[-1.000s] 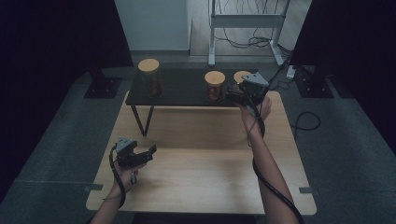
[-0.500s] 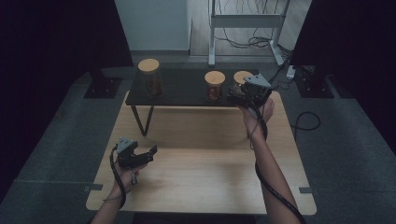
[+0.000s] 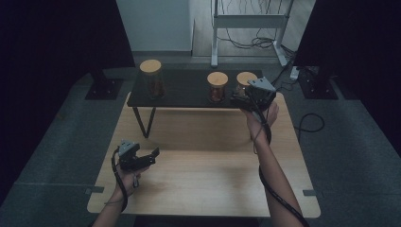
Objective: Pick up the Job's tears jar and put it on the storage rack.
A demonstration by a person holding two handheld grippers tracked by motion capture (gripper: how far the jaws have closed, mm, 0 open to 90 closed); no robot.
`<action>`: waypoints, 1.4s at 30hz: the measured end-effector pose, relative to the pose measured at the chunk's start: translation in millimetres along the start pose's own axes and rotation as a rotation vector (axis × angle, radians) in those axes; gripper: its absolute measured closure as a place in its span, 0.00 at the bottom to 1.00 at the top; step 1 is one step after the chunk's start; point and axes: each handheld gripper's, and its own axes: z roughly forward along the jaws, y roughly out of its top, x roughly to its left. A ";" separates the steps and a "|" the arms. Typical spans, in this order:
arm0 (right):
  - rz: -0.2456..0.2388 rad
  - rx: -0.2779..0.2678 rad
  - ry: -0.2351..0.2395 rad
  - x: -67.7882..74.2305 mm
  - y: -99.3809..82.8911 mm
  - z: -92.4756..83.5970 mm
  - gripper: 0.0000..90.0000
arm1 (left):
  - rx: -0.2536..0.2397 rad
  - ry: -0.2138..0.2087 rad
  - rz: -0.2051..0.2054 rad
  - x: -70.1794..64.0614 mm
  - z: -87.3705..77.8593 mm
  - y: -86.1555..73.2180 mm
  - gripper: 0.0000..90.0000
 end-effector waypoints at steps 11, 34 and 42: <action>0.009 -0.007 0.014 1.2 -9.4 -8.2 0.04 | 0.005 -0.003 0.013 -2.5 0.7 -0.9 0.07; 0.024 -0.041 0.013 1.8 -37.4 -32.1 0.05 | 0.010 -0.009 0.024 -5.9 1.5 -1.7 0.07; 0.031 -0.048 0.021 0.9 -51.4 -40.9 0.05 | 0.011 -0.010 0.027 -6.5 1.1 -1.5 0.07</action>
